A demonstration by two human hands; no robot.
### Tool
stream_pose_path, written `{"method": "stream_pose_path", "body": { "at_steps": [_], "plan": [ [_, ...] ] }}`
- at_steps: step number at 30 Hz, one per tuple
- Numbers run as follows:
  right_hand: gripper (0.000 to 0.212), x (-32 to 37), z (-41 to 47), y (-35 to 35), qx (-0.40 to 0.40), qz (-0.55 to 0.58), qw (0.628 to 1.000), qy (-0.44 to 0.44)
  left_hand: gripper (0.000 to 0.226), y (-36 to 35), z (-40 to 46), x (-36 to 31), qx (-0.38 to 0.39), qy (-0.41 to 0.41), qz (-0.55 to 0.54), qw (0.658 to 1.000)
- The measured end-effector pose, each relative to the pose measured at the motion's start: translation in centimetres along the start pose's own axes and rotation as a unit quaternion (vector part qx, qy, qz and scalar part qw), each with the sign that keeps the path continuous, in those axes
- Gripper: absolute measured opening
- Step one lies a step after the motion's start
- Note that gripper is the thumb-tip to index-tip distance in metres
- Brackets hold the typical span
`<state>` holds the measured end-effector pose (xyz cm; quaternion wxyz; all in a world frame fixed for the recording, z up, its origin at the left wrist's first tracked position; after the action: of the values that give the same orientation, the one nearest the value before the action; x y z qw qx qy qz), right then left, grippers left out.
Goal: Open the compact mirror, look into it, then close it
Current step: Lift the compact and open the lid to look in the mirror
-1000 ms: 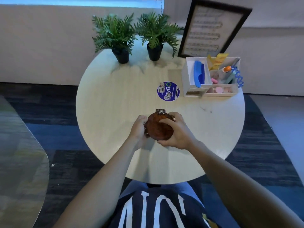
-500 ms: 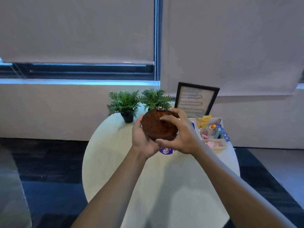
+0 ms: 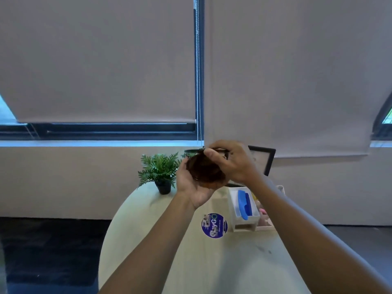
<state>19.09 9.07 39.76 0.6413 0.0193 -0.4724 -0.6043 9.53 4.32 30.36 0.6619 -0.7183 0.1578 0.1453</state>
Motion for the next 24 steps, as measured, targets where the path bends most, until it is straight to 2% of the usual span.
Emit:
{"method": "stream_pose_path", "body": {
  "at_steps": [6,10,13,16,22,24],
  "plan": [
    [0.059,0.1,4.7,1.7,0.003,0.084,0.995,-0.060,0.084,-2.1,-0.4,0.1,0.022,0.031,-0.007,0.999],
    [0.083,-0.3,7.3,2.6,0.028,0.125,0.984,-0.126,0.087,-2.4,-0.4,-0.2,0.023,0.036,-0.004,0.999],
    [0.079,-0.3,8.5,2.8,0.046,0.153,0.974,-0.160,0.087,-2.8,-0.6,-0.2,0.029,0.035,-0.010,0.999],
    [0.087,-0.2,9.1,2.7,0.053,0.174,0.965,-0.191,0.087,-2.9,-0.6,-0.5,0.031,0.027,-0.015,0.999],
    [0.093,0.0,9.1,2.1,0.066,0.171,0.962,-0.202,0.087,-2.6,-0.6,-0.3,0.033,0.037,-0.027,0.998],
    [0.085,-0.2,8.9,1.9,0.070,0.171,0.962,-0.202,0.088,-2.5,-0.6,-0.2,0.034,0.031,-0.022,0.999]
  ]
}}
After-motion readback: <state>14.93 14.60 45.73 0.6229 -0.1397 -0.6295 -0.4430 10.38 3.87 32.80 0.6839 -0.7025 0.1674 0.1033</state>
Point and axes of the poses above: each hand's wrist, its own z-axis towards the middle knuckle, its own y-axis out of the back of the hand, x = y × z, the point moved 6 cm from there along z, towards the middle knuckle, and after that the axes turned 8 degrees about x, right-handed, at the moved point
